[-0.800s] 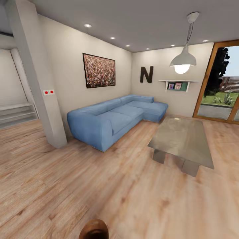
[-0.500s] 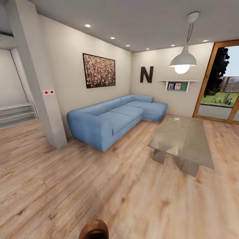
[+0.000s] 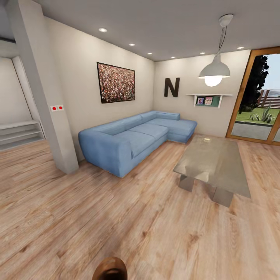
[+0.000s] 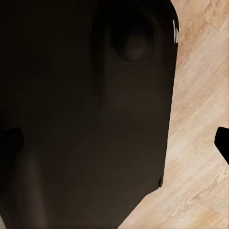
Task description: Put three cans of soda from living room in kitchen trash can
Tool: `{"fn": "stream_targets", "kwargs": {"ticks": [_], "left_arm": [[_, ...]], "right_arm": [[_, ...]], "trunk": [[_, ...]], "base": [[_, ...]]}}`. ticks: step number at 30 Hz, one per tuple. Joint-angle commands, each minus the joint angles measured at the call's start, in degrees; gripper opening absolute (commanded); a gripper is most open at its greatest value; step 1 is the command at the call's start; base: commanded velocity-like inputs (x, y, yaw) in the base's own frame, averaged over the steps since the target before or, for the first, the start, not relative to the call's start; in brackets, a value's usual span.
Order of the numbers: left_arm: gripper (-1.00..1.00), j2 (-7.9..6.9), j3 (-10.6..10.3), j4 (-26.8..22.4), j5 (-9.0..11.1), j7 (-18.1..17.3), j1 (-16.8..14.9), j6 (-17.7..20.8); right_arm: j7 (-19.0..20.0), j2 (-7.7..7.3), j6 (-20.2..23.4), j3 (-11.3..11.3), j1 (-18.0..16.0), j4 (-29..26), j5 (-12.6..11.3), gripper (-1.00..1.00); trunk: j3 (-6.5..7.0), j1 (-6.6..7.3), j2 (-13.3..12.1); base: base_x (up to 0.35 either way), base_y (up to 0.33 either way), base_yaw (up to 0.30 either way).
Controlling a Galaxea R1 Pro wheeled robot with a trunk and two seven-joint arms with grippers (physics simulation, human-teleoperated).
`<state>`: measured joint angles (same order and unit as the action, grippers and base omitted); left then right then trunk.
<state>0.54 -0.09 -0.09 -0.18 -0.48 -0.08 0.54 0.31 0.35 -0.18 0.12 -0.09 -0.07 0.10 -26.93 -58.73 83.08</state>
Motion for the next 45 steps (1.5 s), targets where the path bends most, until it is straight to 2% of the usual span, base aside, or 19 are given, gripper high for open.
{"fn": "stream_targets", "kwargs": {"ticks": [1,8,14,23,24,26,27,35,38,39,40,42,45], "left_arm": [[1.00,0.00,0.0,0.0,0.0,0.0,0.0,0.0],[1.00,0.03,0.0,0.0,0.0,0.0,0.0,0.0],[1.00,-1.76,0.4,-2.0,0.7,-0.4,-2.0,0.9],[1.00,-2.30,0.3,-4.9,0.8,-0.7,-5.0,2.5],[1.00,-2.33,0.3,-35.5,0.8,-0.7,-8.7,2.6],[1.00,-2.37,0.2,-40.6,0.8,-0.7,-8.8,2.7],[1.00,-2.37,0.2,-45.7,0.8,-0.7,-8.6,2.8],[1.00,-2.40,0.1,-61.9,0.9,-1.1,-7.8,2.9],[1.00,-2.44,0.1,-66.9,0.9,-2.2,-6.1,2.9],[1.00,-2.44,0.1,-66.9,0.9,-2.2,-6.1,2.9],[1.00,-2.46,0.2,-68.5,0.9,-2.9,-5.2,2.8],[1.00,-2.52,0.2,-71.7,1.0,-4.9,-3.3,2.6],[1.00,-2.69,0.3,-76.1,1.5,-8.6,-0.1,2.3]], "right_arm": [[0.0,0.00,0.0,0.0,0.0,0.0,0.0,1.00],[0.0,0.00,0.0,0.0,0.0,0.0,0.1,1.00],[1.6,-1.44,-1.9,0.8,-2.0,-2.0,0.8,1.00],[4.5,-1.92,-4.8,1.0,-5.0,-4.9,1.1,1.00],[9.9,-1.92,-6.0,1.0,-9.9,-26.6,1.1,1.00],[10.2,-1.90,-6.1,1.1,-10.1,-29.2,1.1,1.00],[10.4,-1.81,-6.1,1.1,-10.2,-32.2,1.1,1.00],[10.7,-1.45,-5.0,1.5,-10.0,-47.1,1.1,1.00],[10.7,-1.58,-4.2,2.1,-9.8,-54.4,1.1,1.00],[10.7,-1.58,-4.2,2.1,-9.8,-54.4,1.1,1.00],[10.8,-1.65,-3.9,2.3,-9.6,-57.0,1.1,1.00],[10.8,-1.78,-3.1,2.4,-8.6,-62.6,1.0,1.00],[11.0,-2.04,-1.7,2.4,-4.3,-70.2,0.7,1.00]], "trunk": [[0.00,0.00,0.0],[0.00,0.00,0.0],[0.00,0.00,0.0],[0.00,0.00,0.0],[0.00,0.00,0.0],[0.00,0.00,0.0],[0.00,0.00,0.0],[0.00,0.00,0.0],[0.00,0.00,0.0],[0.00,0.00,0.0],[0.00,0.00,0.0],[0.00,0.00,0.0],[0.00,0.00,0.0]], "base": [[0.000,0.000,0.000],[0.000,0.000,0.000],[0.000,0.000,0.000],[0.000,0.000,0.000],[0.000,0.000,0.000],[0.000,0.000,0.000],[0.000,0.000,0.000],[0.000,0.000,0.000],[0.000,0.000,0.000],[0.000,0.000,0.000],[0.000,0.000,0.000],[0.000,0.000,0.000],[0.000,0.000,0.000]]}}
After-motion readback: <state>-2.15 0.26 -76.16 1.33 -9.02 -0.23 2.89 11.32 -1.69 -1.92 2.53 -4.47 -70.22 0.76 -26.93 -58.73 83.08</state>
